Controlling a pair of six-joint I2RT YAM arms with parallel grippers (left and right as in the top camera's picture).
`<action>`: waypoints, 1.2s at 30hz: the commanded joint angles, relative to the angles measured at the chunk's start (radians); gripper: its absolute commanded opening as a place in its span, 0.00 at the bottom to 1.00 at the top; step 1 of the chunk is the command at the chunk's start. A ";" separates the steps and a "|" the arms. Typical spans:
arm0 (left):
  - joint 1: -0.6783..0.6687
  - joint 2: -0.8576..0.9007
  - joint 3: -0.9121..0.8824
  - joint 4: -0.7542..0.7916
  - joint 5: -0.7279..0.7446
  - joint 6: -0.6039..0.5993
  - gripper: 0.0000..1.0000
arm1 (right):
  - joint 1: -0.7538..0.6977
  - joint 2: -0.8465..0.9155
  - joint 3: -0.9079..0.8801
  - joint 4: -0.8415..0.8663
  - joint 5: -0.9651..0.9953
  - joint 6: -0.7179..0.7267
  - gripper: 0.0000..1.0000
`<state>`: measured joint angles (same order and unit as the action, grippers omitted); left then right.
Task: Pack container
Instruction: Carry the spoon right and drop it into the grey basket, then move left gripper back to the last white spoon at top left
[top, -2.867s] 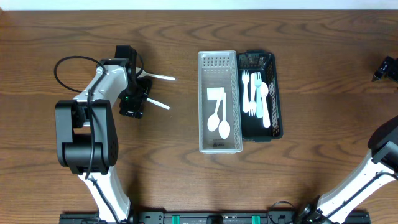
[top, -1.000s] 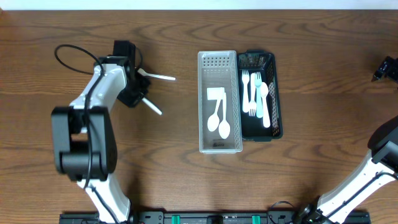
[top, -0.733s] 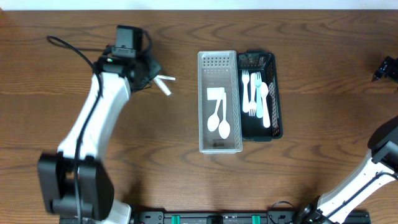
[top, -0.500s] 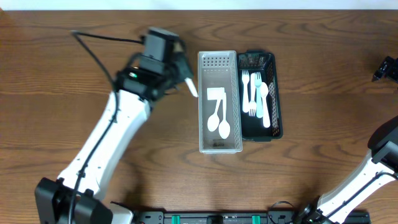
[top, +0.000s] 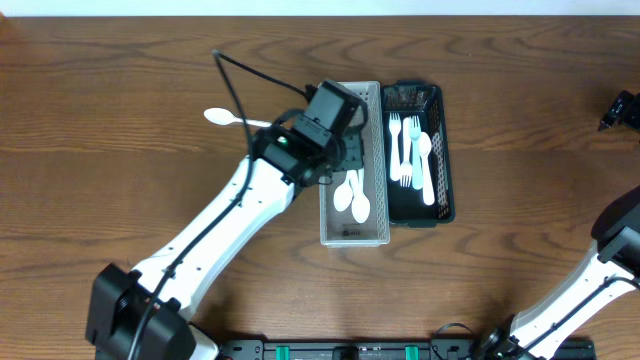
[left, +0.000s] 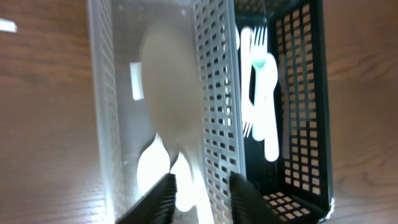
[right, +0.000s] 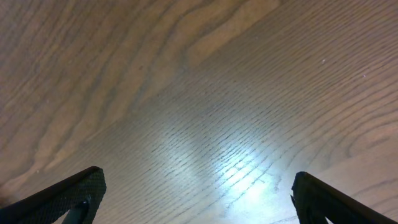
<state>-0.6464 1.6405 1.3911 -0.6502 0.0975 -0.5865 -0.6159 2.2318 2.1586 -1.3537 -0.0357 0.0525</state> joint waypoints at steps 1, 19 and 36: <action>-0.013 0.024 0.006 0.002 -0.009 0.011 0.45 | 0.002 -0.025 -0.002 0.000 0.002 0.014 0.99; 0.367 0.026 0.048 0.125 -0.121 -0.331 0.98 | 0.000 -0.025 -0.002 0.000 0.002 0.014 0.99; 0.442 0.296 0.422 -0.294 -0.185 -0.119 0.98 | 0.001 -0.025 -0.002 0.000 0.002 0.014 0.99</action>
<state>-0.2119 1.8198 1.6745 -0.8696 -0.0635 -0.7837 -0.6159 2.2318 2.1586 -1.3537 -0.0357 0.0525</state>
